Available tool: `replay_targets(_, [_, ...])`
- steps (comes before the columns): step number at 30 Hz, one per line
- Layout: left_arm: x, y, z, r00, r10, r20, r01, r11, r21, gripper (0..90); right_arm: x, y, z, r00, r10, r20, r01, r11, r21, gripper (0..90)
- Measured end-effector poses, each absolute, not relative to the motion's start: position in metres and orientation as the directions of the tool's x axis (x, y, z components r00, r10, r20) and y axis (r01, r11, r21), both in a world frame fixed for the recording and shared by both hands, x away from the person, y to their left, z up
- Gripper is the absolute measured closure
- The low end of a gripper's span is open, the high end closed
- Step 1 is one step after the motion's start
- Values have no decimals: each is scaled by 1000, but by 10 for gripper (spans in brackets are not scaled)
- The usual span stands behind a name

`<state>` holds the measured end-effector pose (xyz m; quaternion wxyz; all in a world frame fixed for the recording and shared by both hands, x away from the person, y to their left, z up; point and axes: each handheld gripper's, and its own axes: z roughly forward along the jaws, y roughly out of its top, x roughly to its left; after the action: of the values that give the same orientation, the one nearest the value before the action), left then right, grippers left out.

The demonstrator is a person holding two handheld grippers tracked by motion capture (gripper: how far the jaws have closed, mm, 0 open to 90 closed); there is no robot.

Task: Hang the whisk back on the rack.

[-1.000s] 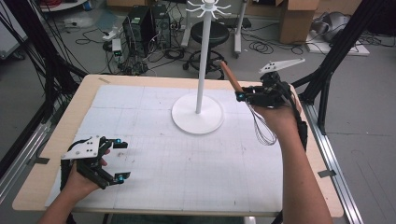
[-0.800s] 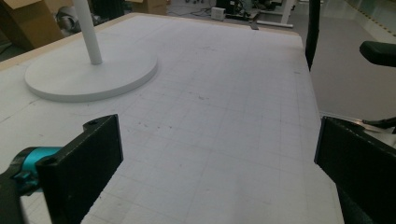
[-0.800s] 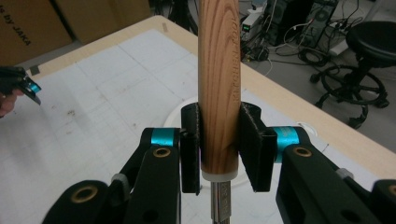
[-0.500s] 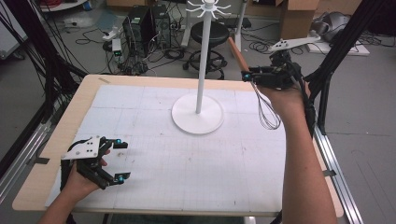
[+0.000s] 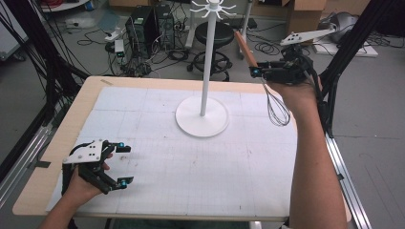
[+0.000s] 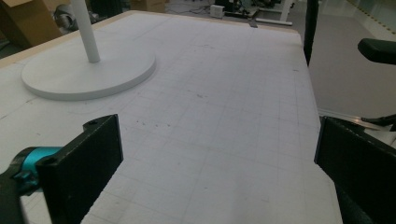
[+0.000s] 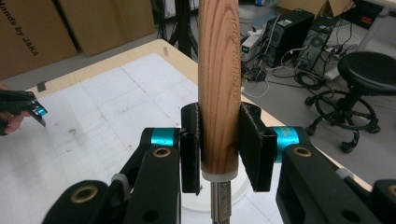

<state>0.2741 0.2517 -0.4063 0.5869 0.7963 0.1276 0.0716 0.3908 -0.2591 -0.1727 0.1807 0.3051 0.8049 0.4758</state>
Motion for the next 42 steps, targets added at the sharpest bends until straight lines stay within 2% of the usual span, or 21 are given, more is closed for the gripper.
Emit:
replay_targets(28, [274,252,-406,958,286,-32,116,-283,952,17,424,-272,-152,-628,777,44,323,209,923,712])
replay_targets(42, [273,252,-406,958,286,-32,117,-284,952,17,441,-247,-146,-634,773,34,327,228,917,711])
